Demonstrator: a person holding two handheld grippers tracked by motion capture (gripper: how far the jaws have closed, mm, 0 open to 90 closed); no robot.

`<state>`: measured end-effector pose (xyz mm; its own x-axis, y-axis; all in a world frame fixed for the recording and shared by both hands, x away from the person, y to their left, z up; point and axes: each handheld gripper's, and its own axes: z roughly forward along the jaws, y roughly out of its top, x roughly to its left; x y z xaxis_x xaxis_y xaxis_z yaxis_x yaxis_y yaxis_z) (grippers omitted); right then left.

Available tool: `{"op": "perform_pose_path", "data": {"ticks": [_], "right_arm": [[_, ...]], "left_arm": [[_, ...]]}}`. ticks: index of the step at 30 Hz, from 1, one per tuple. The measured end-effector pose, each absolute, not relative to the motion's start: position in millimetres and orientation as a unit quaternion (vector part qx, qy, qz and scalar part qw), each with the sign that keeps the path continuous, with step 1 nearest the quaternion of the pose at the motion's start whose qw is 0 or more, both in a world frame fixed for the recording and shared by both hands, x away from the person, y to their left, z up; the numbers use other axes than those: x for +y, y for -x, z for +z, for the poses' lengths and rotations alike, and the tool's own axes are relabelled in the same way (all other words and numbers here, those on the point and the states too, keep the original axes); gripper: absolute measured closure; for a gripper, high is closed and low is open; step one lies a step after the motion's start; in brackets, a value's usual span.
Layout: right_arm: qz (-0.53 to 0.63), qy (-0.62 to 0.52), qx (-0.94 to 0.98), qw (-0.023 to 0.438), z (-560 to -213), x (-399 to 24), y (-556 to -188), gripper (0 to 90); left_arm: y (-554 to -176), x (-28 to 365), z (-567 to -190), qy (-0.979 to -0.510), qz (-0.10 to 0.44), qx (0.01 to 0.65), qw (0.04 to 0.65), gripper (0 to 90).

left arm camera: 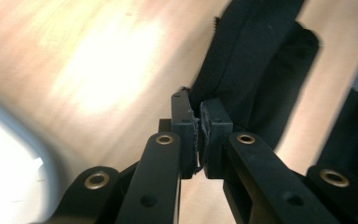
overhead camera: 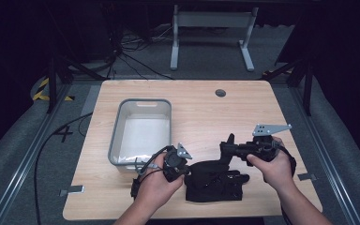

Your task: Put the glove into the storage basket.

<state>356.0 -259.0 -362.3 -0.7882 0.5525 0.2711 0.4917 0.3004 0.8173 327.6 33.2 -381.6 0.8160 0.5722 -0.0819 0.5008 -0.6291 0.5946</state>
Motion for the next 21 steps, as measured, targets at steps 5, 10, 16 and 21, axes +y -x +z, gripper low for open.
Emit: {"op": "perform_pose_path", "data": {"ticks": [5, 10, 16, 21], "right_arm": [[0.518, -0.309, 0.797, 0.04, -373, -263, -353, 80.3], [0.534, -0.292, 0.791, 0.055, -387, -264, -350, 80.2], [0.514, -0.297, 0.803, 0.052, -406, -268, -344, 79.4], [0.506, -0.308, 0.805, 0.035, -411, -275, -337, 78.8]], "left_arm": [[-335, 34, -379, -0.896, 0.095, 0.305, 0.308, 86.3], [-339, 33, -381, -0.896, 0.121, 0.305, 0.299, 86.2], [-339, 32, -388, -0.901, 0.105, 0.302, 0.293, 86.0], [-332, 28, -390, -0.91, 0.077, 0.293, 0.284, 85.5]]}}
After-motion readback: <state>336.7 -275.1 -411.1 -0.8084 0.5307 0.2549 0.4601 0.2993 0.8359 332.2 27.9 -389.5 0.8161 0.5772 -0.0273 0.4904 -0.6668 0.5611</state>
